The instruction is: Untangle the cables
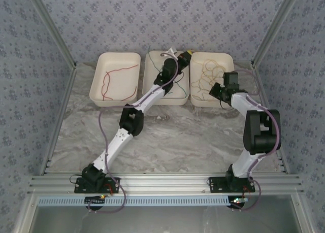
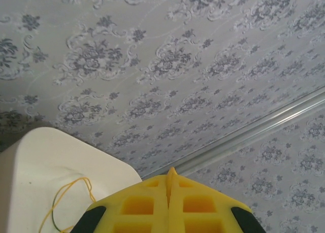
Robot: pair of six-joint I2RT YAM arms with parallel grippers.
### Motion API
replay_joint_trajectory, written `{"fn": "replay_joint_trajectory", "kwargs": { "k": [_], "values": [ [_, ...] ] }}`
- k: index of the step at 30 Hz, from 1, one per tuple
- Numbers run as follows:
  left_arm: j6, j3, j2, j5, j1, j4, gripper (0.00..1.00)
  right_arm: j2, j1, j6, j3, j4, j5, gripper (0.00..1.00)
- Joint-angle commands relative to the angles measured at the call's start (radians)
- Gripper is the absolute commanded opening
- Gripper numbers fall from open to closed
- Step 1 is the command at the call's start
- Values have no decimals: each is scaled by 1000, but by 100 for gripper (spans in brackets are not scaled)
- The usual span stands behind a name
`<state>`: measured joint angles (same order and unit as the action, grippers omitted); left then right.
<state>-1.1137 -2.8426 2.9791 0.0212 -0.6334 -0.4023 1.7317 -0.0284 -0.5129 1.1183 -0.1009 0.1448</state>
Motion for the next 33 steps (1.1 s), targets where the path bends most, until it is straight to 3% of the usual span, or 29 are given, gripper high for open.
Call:
{"fn": "replay_joint_trajectory", "kwargs": {
  "k": [1, 9, 10, 13, 15, 18, 23, 28, 33],
  "values": [
    [30, -28, -11, 6, -29, -43, 0, 30, 6, -29, 63, 21, -2, 0],
    [25, -26, 1, 31, -49, -29, 3, 115, 9, -40, 169, -50, -22, 0],
    [25, -25, 4, 34, -50, -23, 14, 134, 10, -39, 193, -73, -15, 0],
    [7, -34, 2, 42, -51, 40, 73, 162, 19, -39, 243, -147, 9, 4],
    [11, -39, -14, 73, -48, 79, 86, 138, 25, -41, 225, -147, 2, 16],
    [14, -38, -49, 97, -45, 127, 91, 75, 28, -47, 186, -144, -20, 34],
    [53, -41, -136, 118, -42, 285, 94, -27, 30, -50, 150, -181, -60, 47],
    [55, -35, -200, 146, -38, 441, 97, -87, 42, -56, 161, -239, -85, 50],
    [38, -34, -197, 171, -47, 465, 87, -41, 53, -51, 246, -351, -97, 51]
  ]
}}
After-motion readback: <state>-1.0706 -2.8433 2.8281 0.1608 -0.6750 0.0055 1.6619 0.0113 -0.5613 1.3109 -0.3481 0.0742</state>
